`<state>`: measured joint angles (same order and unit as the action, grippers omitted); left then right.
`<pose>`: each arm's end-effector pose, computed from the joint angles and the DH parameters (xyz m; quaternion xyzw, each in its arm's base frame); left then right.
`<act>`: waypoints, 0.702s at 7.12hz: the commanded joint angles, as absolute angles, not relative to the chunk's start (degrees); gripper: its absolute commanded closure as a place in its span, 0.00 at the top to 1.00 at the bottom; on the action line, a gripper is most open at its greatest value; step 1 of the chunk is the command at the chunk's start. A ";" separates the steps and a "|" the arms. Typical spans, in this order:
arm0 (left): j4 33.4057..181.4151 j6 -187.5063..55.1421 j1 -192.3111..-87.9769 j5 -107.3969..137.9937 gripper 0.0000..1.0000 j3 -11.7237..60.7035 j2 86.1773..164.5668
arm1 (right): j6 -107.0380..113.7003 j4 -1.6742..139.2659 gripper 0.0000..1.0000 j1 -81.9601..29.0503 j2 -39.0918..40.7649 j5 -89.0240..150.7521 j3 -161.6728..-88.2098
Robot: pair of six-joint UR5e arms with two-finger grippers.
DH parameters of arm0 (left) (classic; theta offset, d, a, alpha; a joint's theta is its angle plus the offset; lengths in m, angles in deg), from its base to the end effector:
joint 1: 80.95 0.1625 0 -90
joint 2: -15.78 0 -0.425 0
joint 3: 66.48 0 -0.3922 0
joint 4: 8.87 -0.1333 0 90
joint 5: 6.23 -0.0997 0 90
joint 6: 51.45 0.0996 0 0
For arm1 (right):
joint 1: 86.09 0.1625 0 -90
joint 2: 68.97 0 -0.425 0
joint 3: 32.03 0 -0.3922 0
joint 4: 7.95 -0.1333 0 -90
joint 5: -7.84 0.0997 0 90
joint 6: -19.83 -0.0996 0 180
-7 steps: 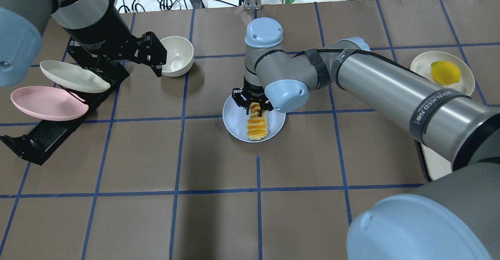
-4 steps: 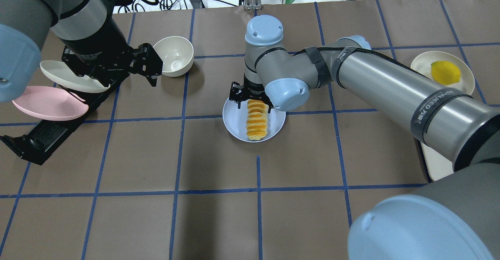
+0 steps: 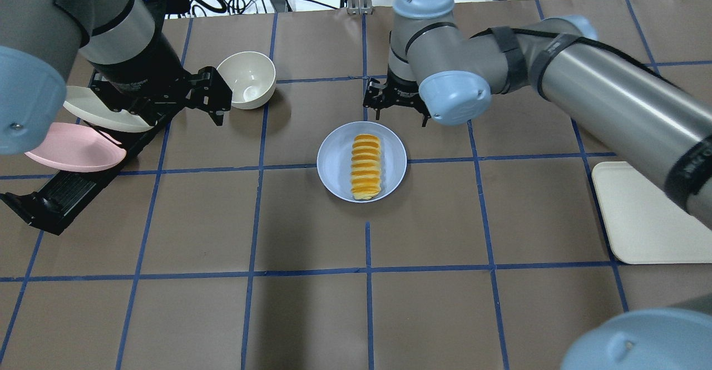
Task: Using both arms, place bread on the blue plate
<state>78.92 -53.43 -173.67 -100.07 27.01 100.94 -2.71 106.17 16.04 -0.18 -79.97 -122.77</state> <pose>-0.1484 -0.4554 0.5022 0.0054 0.9989 -0.0324 0.0322 0.2645 -0.5783 0.3164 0.0903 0.9955 -0.0124 0.0239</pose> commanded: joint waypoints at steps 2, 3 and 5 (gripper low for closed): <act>78.50 -53.65 -173.67 -99.93 1.00 27.04 101.03 | 8.11 92.02 1.00 6.58 12.55 -80.05 -122.91; 78.58 -53.65 -173.67 -100.01 1.00 27.04 101.03 | 9.88 88.24 1.00 4.55 15.98 -80.48 -122.91; 78.58 -53.56 -173.59 -100.19 1.00 27.04 101.12 | 10.25 80.93 1.00 3.48 22.50 -80.40 -123.61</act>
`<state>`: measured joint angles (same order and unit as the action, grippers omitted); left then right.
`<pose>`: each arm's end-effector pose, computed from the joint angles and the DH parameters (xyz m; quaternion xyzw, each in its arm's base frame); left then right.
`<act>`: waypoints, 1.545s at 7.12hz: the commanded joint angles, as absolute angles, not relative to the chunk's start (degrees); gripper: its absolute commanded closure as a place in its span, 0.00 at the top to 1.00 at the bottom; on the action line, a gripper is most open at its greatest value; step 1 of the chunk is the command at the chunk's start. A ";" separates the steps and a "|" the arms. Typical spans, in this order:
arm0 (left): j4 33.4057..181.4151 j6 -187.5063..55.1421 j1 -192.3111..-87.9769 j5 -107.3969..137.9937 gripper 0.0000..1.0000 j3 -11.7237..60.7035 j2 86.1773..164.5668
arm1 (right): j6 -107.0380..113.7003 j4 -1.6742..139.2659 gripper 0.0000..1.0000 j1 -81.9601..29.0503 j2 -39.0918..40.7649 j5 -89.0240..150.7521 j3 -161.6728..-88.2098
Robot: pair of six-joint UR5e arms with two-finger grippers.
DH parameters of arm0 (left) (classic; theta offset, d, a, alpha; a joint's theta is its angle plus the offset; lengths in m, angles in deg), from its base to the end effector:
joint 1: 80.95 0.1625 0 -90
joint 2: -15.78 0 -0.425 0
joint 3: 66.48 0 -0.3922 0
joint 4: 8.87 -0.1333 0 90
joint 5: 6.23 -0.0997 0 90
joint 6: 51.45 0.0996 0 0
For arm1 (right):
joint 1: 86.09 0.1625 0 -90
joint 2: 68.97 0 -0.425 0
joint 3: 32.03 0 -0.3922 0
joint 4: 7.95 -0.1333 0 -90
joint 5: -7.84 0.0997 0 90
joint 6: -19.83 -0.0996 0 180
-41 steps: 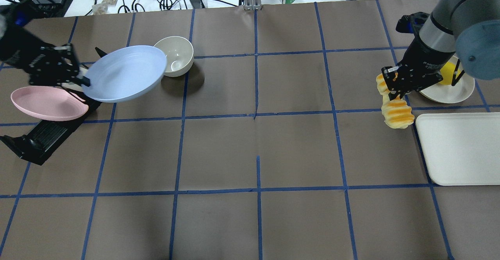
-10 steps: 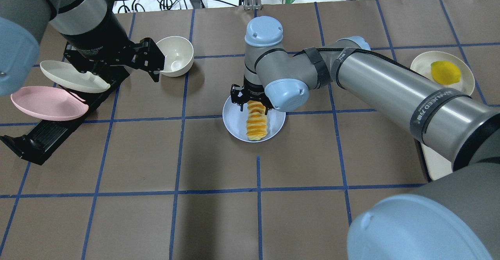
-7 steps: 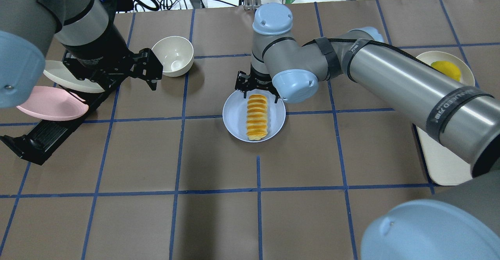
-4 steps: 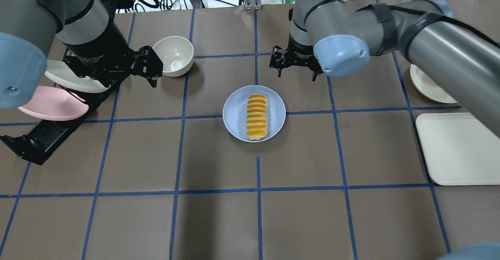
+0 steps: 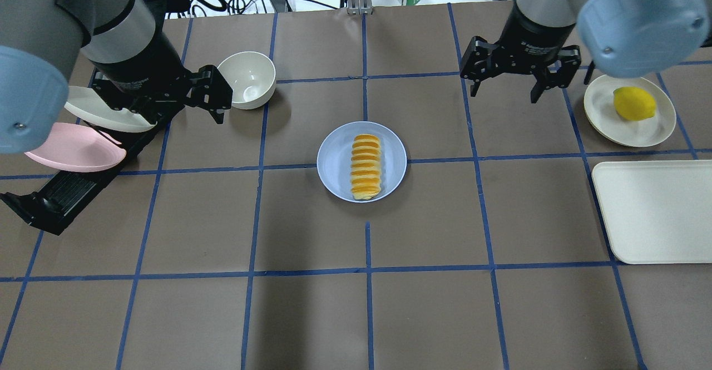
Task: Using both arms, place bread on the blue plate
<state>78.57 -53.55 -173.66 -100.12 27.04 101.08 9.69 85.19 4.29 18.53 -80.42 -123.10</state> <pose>-0.1483 -0.4568 0.5015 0.0042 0.9989 -0.0340 0.0325 0.1397 -0.5080 0.4624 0.0851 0.9962 0.0051 0.0148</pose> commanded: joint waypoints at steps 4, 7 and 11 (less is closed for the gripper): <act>78.58 -53.56 -173.50 -100.01 1.00 26.77 101.03 | 9.38 80.39 1.00 3.83 22.88 -80.39 -123.62; 78.58 -53.74 -173.50 -100.28 1.00 26.42 101.30 | 10.08 80.29 1.00 3.39 23.49 -80.49 -123.62; 78.67 -53.39 -172.71 -95.63 1.00 25.99 102.35 | 9.46 78.97 1.00 3.47 23.93 -80.58 -123.62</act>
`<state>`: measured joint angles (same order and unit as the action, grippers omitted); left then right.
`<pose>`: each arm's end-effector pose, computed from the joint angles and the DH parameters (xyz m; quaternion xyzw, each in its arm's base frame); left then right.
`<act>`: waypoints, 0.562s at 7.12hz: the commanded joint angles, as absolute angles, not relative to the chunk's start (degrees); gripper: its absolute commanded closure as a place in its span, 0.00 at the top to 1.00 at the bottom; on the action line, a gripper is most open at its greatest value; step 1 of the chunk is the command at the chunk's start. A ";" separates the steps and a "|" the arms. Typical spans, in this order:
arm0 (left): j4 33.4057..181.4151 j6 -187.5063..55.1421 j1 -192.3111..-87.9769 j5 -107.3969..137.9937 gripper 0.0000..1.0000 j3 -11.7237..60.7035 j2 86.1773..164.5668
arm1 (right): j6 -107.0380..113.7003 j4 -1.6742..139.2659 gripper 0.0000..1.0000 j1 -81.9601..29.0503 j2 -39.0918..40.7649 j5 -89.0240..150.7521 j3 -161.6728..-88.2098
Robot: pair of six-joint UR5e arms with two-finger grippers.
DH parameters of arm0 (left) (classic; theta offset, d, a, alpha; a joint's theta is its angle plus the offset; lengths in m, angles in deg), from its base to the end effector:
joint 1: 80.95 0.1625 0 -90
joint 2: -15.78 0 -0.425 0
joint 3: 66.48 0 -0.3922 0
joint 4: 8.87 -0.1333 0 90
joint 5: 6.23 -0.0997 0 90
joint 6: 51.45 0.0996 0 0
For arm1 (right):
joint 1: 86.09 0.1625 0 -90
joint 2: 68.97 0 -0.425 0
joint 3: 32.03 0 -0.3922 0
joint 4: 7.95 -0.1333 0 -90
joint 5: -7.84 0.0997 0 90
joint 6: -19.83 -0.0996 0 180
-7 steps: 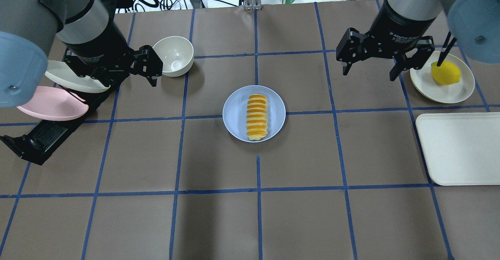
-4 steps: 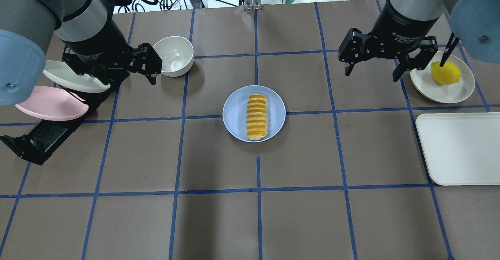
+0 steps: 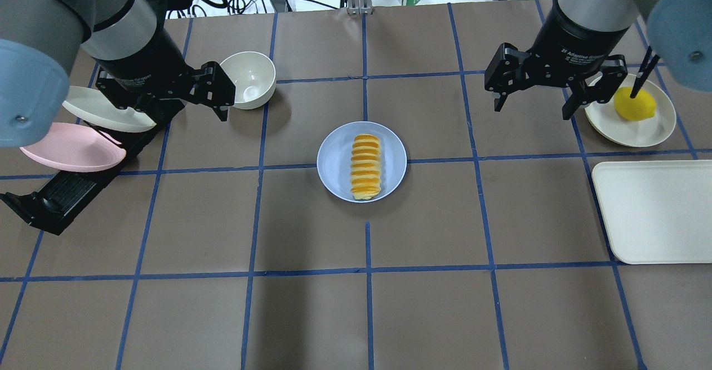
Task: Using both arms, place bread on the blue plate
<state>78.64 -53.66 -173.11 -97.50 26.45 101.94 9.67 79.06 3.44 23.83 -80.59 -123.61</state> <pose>-0.1487 -0.4638 0.4993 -0.0008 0.9995 -0.0301 0.0099 0.1322 -0.4690 0.4927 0.0928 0.9955 0.0165 0.0123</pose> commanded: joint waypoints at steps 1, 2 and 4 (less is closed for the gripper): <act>78.76 -53.47 -172.62 -95.62 1.00 25.63 102.35 | 9.37 78.97 1.00 3.47 23.93 -80.66 -123.62; 78.76 -53.65 -172.79 -95.71 1.00 25.63 102.26 | 9.37 78.97 1.00 3.56 23.93 -80.66 -123.62; 78.76 -53.47 -172.88 -95.97 1.00 25.72 102.18 | 9.37 78.89 1.00 3.47 24.02 -80.66 -123.62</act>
